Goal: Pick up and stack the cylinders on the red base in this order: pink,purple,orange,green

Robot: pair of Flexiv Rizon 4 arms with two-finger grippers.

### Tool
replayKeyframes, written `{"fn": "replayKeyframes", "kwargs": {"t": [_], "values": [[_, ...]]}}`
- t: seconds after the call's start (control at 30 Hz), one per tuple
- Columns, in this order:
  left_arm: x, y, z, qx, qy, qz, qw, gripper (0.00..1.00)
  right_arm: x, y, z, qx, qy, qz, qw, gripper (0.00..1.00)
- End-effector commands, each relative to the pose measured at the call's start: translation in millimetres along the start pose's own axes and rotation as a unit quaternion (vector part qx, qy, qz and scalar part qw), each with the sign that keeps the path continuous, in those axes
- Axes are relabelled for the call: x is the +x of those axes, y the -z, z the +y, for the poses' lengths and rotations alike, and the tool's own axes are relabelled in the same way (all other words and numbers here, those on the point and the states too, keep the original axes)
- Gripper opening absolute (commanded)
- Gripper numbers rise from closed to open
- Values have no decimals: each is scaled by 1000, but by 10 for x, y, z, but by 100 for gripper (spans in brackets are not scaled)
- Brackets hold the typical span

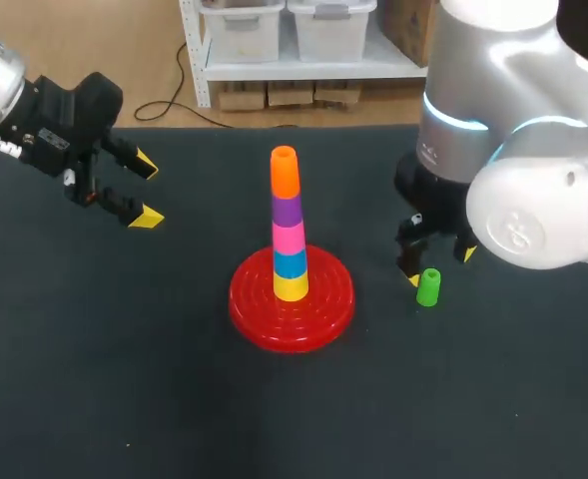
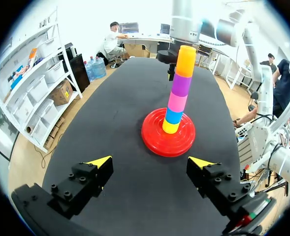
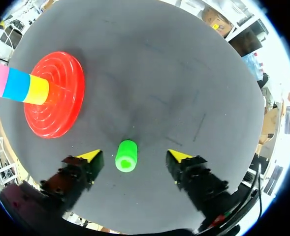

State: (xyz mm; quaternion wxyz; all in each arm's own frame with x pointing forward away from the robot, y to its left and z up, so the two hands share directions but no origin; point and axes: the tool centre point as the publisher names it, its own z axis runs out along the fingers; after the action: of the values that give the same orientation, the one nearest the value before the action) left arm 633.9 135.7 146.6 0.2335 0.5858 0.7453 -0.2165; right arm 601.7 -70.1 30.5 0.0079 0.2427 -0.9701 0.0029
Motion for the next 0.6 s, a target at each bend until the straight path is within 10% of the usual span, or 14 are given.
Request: {"fn": "replayKeyframes", "kwargs": {"t": [0.03,0.6], "values": [[-2,-2,4,0,0,2,1000,100,13,-23,10,2,-1,0,1000,63],[-2,-2,4,0,0,2,1000,100,6,-30,63,-1,3,2,1000,33]]}}
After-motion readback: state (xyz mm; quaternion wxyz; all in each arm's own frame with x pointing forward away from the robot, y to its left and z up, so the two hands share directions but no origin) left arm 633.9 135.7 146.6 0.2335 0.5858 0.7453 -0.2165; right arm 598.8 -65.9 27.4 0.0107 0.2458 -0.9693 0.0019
